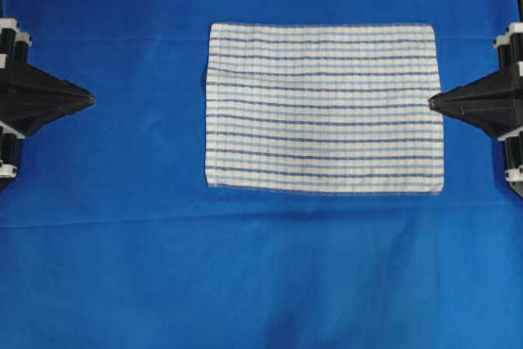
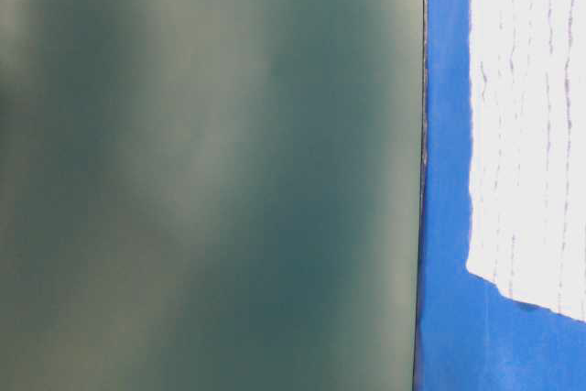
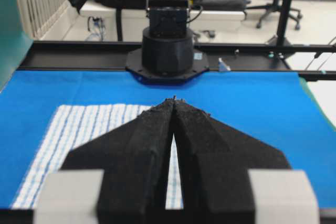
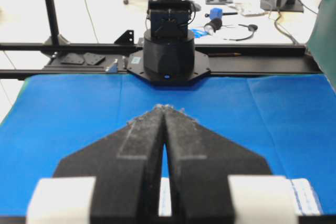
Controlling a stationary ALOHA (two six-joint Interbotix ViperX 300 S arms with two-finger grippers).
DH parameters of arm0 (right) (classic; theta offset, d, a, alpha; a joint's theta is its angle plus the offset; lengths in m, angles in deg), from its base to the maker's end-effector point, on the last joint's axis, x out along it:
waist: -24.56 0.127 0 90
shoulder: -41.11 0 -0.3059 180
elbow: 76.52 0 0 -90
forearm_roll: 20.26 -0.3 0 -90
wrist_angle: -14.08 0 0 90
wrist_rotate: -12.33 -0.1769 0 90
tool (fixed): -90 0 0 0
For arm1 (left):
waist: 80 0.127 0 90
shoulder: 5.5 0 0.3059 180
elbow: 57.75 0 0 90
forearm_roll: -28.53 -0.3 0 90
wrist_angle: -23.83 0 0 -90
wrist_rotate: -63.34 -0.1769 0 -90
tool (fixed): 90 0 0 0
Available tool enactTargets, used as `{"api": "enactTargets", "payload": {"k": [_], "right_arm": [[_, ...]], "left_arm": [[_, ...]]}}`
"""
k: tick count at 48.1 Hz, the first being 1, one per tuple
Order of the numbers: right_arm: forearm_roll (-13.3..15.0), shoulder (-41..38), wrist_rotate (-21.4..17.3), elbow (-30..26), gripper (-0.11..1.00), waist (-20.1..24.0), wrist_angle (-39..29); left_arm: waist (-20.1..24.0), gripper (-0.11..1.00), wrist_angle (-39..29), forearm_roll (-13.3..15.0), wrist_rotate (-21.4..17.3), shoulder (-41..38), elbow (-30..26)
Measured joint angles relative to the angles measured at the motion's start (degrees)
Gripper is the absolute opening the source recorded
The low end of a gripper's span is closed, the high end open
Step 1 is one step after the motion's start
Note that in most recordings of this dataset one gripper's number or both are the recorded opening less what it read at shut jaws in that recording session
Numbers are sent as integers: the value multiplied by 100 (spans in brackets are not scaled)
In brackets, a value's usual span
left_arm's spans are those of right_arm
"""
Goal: Fold the blue towel.
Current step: 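Move both grippers to the towel's far corners and grasp them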
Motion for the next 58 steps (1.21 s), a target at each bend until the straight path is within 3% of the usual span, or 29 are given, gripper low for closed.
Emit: {"api": "enactTargets", "payload": {"k": [16, 28, 32, 36, 44, 48, 58], "right_arm": [[-9, 0, -70, -97, 2, -396, -598], [-26, -88, -220, -105, 2, -1389, -1389], [-26, -193, -281, -105, 2, -1898, -1723], [-26, -360, -281, -88, 4, -2373, -1960], [-26, -844, -272, -26, 47, -3023, -2153], [-26, -1239, -281, 0, 62, -3331, -2162], [9, -2364, -281, 18, 59, -3867, -2048]], "left_arm": [[545, 0, 149, 105, -9, -1274, -448], [1310, 2, 167, 114, 44, -2294, -773], [1503, 15, 158, 114, 35, -2654, -923], [1696, 38, 158, 114, 35, -3023, -1055], [2083, 84, 88, 132, 44, -3938, -1380], [2197, 85, 26, 132, 44, -4403, -1564], [2461, 82, -105, 132, 44, -5370, -2004]]}}
